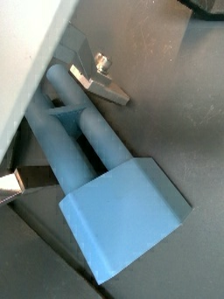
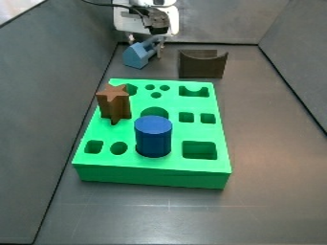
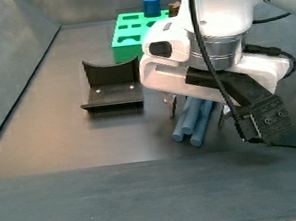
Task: Pick up the 3 prong object. Move up. Place the 3 prong object on the fixture. Regrasp the 3 prong object. Move to above the board. Insert the 3 prong object.
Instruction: Pick up the 3 prong object.
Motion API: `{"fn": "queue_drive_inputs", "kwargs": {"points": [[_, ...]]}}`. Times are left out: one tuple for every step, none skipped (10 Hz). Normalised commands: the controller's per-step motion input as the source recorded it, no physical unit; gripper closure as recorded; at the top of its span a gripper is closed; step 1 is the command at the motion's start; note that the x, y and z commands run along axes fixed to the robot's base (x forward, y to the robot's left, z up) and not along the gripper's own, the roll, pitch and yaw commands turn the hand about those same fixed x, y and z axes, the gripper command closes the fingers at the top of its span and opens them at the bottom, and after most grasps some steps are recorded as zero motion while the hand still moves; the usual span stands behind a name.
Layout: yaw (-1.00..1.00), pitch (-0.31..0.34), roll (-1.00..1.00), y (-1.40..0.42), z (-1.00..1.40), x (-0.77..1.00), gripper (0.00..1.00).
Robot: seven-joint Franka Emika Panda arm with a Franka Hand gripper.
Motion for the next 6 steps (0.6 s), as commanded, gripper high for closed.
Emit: {"fn": "queue_drive_inputs", "kwargs": {"points": [[0.00,0.000,0.00,0.00,0.00,0.00,1.00],[0.00,0.000,0.00,0.00,0.00,0.00,1.00],[0.00,0.000,0.00,0.00,0.00,0.00,1.00],[0.00,0.000,0.00,0.00,0.00,0.00,1.00],[0.00,0.000,0.00,0.00,0.00,0.00,1.00],[0.00,0.000,0.00,0.00,0.00,0.00,1.00]]}}
